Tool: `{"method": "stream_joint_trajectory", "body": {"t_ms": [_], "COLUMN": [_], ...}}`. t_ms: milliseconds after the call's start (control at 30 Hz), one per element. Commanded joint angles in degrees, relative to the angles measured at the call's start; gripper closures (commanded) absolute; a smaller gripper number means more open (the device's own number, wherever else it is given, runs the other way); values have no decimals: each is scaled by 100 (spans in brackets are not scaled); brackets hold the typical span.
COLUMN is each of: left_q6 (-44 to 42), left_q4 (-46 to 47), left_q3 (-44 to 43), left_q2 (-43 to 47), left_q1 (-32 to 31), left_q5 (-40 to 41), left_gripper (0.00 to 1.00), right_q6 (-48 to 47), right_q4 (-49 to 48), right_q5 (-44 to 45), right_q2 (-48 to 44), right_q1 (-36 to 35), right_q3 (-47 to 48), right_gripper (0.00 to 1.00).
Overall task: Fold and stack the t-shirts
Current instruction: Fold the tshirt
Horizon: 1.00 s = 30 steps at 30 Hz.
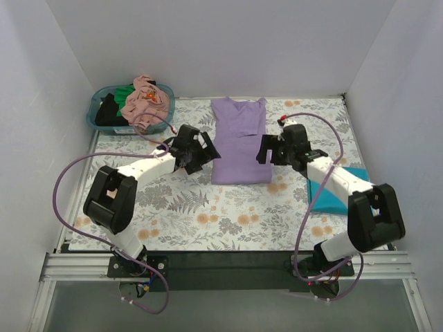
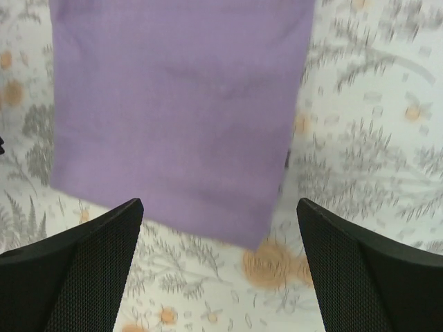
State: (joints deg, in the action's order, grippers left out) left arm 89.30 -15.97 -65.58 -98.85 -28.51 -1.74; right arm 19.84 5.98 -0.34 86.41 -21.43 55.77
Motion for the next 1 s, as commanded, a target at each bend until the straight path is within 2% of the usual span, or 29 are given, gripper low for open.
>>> {"method": "stream_joint_trajectory", "body": {"t_ms": [0,167,333,400,433,500,567,767,867,933,967], "left_q6": [149,264,316,308,308,325,343,378,378,326,308], "left_q4": [243,533,691,700,700,709,691,630,560,533,507], "left_q3": [755,1364,1390,1338,1329,1311,1294,1276,1179,1101,1074], "left_q2": [471,665,367,270,191,129,33,-134,-275,-407,-468], "left_q1": [-119,-243,-260,-260,-260,-286,-313,-366,-374,-374,-374], "left_q5": [-502,-555,-608,-609,-617,-635,-600,-398,-318,-362,-371], "left_gripper": [8,9,26,35,39,46,48,60,74,78,86], "right_q6": [222,442,627,671,688,741,767,803,811,811,820], "right_q4": [53,0,-184,-307,-316,-343,-378,-466,-518,-545,-545], "right_q5": [-519,-565,-247,-265,-308,-300,-230,-168,-194,-195,-203], "right_q2": [-667,-1012,-846,-653,-591,-442,-336,-2,148,244,288], "right_q1": [-1,-1,7,7,25,16,34,42,42,34,34], "right_q3": [-802,-1358,-1481,-1446,-1385,-1341,-1323,-1314,-1305,-1323,-1323], "right_gripper": [2,2,8,16,23,28,33,39,45,45,46]}}
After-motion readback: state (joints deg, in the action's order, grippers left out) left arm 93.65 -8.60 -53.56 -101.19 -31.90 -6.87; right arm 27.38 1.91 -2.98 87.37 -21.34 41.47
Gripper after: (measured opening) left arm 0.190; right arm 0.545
